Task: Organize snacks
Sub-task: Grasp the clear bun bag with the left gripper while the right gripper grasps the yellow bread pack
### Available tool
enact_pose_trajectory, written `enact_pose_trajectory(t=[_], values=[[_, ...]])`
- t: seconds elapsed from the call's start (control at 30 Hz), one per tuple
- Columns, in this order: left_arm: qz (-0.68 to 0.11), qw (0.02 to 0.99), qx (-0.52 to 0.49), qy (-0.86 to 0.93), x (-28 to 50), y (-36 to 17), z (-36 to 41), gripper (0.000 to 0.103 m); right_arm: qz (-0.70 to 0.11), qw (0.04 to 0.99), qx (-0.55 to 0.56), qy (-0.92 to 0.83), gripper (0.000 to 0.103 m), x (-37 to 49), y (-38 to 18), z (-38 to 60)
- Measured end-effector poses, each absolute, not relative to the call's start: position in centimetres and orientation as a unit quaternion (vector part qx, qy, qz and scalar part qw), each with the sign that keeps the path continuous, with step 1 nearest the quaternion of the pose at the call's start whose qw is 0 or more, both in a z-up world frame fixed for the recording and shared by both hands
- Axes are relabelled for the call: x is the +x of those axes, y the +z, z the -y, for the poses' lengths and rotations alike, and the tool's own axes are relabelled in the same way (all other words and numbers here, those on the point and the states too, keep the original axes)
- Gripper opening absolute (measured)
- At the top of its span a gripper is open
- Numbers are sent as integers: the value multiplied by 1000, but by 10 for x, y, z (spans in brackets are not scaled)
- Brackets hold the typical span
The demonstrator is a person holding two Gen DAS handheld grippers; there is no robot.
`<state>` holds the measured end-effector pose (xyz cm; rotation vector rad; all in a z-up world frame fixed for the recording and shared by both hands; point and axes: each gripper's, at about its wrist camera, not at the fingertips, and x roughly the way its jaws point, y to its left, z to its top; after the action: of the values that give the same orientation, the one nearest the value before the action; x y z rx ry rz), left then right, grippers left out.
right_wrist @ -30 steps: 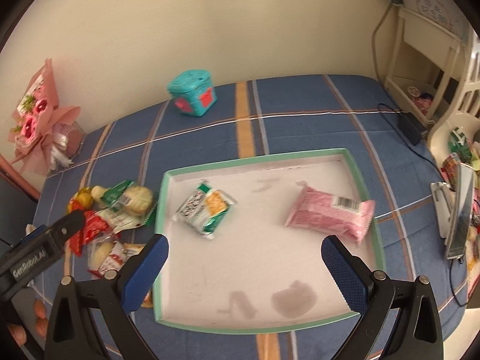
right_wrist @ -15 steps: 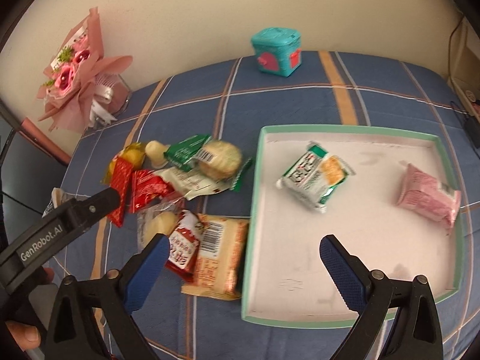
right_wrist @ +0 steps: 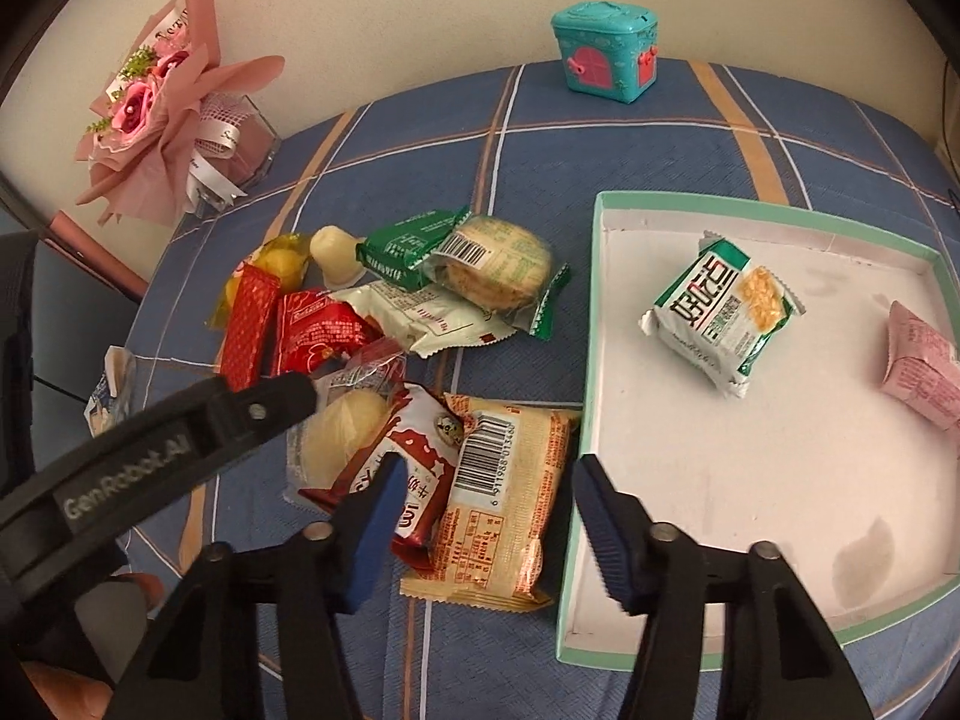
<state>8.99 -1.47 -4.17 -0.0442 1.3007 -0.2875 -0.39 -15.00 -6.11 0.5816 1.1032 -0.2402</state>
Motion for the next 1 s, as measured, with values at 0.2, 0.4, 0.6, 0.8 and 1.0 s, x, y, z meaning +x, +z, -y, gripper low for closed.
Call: enact_pose_trajectory(t=[0.2,0.4,0.6,0.8,1.0], values=[[-615,775,-19,-140,92,-54,22,79,-529,795,274,-115,47,-1,-72,150],[-625,768,-13,-135,96,-66,26,78,-537,792,268,-118,44,2,-73,149],[-635,764,-10,-118,99,-75,26,76,-552,777,280,-116,44,7,-86,149],[-634,767,-12,-95,104,-77,15,72,-554,782,262,-115,44,14,-85,142],[-645,758,-13,-95,105,-90,11,69,-564,782,234,-126,40,22,-90,136]])
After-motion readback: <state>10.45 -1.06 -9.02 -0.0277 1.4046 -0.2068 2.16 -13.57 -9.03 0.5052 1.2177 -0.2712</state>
